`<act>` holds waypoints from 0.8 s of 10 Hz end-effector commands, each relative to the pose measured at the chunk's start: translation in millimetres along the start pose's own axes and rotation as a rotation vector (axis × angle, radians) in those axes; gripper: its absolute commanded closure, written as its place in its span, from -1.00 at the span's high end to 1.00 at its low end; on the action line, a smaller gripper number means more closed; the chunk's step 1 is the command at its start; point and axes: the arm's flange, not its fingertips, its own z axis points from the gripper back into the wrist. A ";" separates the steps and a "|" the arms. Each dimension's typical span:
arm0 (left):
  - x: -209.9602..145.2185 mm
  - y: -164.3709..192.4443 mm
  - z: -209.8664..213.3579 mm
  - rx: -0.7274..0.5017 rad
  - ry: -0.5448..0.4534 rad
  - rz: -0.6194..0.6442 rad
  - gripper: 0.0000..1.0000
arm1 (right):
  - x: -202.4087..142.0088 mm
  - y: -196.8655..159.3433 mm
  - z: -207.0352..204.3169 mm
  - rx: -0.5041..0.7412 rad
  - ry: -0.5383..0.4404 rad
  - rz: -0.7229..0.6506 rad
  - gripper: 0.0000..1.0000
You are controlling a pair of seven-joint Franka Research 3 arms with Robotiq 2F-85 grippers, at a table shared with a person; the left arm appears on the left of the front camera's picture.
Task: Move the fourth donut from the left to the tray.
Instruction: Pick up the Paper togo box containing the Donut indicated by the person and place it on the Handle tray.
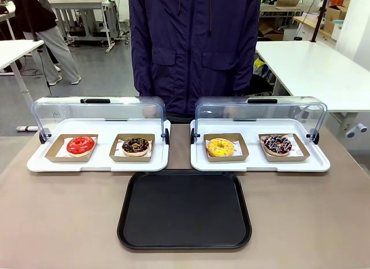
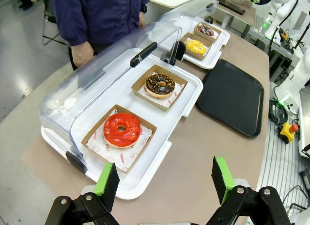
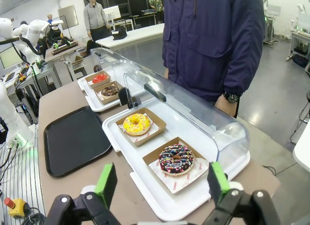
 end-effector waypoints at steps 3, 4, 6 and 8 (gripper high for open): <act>0.2 -1.1 0.5 -0.006 -0.005 -0.003 1.00 | 1.6 0.1 -0.4 0.005 -0.012 0.006 1.00; 0.2 -1.1 0.5 -0.006 -0.005 -0.003 1.00 | 1.6 0.1 -0.4 0.005 -0.012 0.006 1.00; 0.2 -1.1 0.5 -0.006 -0.005 -0.003 1.00 | 1.6 0.1 -0.4 0.005 -0.012 0.006 1.00; 0.2 -1.1 0.5 -0.006 -0.005 -0.003 1.00 | 1.6 0.1 -0.4 0.005 -0.012 0.006 1.00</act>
